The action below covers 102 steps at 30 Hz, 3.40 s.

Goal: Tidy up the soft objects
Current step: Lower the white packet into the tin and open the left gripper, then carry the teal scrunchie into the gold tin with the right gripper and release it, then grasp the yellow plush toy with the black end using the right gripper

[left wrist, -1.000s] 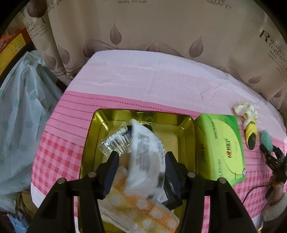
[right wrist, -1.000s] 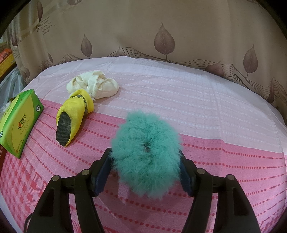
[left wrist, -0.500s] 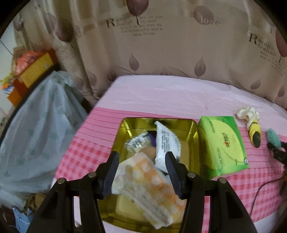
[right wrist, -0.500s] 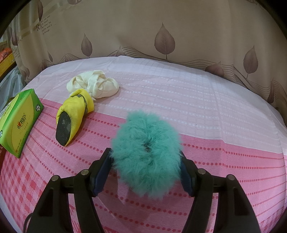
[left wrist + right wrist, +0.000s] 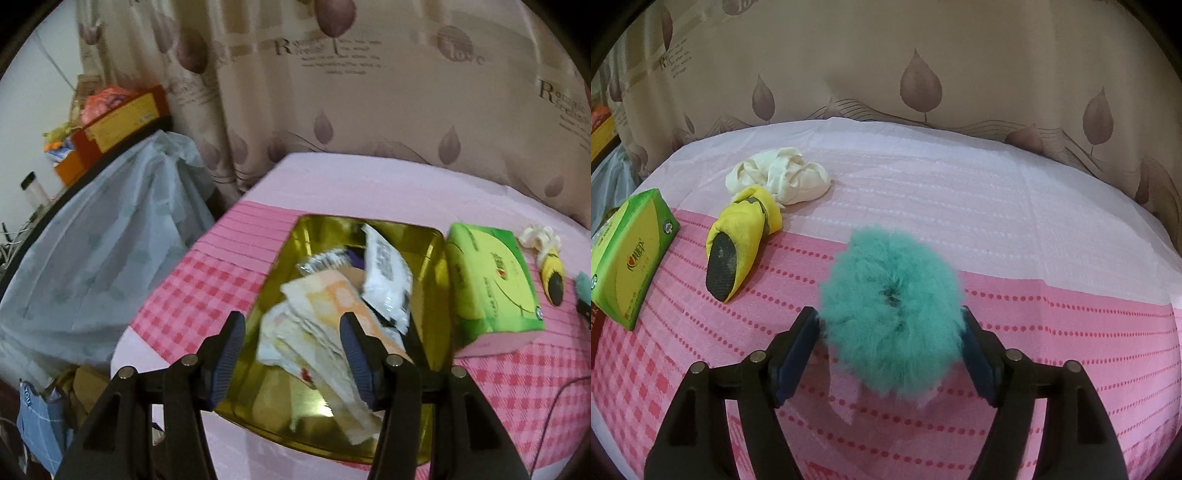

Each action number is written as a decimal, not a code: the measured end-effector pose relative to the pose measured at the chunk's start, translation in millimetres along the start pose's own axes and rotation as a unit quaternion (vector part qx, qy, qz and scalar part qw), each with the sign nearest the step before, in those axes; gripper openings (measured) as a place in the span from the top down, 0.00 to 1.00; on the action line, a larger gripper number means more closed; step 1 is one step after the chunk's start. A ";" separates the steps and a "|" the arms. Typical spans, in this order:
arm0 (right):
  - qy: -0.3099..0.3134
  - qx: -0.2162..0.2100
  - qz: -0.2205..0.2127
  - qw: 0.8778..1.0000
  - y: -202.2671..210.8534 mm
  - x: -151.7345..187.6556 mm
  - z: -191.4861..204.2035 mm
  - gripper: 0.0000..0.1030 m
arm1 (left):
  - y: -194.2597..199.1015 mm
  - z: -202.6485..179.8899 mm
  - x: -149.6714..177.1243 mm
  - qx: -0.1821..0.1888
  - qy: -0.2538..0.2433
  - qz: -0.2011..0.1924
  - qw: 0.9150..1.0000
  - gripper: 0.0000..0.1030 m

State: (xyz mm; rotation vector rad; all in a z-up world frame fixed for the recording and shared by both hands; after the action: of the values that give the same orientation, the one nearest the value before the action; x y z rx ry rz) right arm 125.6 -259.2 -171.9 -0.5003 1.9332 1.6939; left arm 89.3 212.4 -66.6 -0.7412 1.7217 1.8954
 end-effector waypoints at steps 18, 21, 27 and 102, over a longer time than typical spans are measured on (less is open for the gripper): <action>-0.010 0.039 -0.011 0.999 26.0 11.7 -5.5 0.73 | -11.5 4.5 2.7 0.007 0.009 0.004 1.000 0.47; -0.014 0.035 -0.015 0.999 35.2 12.7 -2.8 0.73 | -13.9 9.0 3.9 0.005 0.019 0.008 1.000 0.47; -0.009 0.015 -0.039 0.999 61.1 -0.8 17.5 0.73 | -15.4 16.7 4.4 0.006 0.039 0.011 0.999 0.47; 0.179 -0.212 -0.072 0.958 140.4 -32.7 370.4 0.30 | -16.3 55.8 7.3 -0.018 0.120 0.009 0.993 0.47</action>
State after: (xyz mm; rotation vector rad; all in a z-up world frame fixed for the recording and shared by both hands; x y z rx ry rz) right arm 120.6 125.5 -72.1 -1.1499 1.6985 2.0340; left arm 90.4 269.5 -79.8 -1.0062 1.8449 1.9183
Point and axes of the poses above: each gripper's, at about its wrist camera, not at the fingertips, and y roughly against the way its jaws point, z to its left, x to its underside, the point moved 9 cm from there along -y, roughly the way its jaws point, and after that the axes turned 9 degrees about x, right-handed, at the moved point
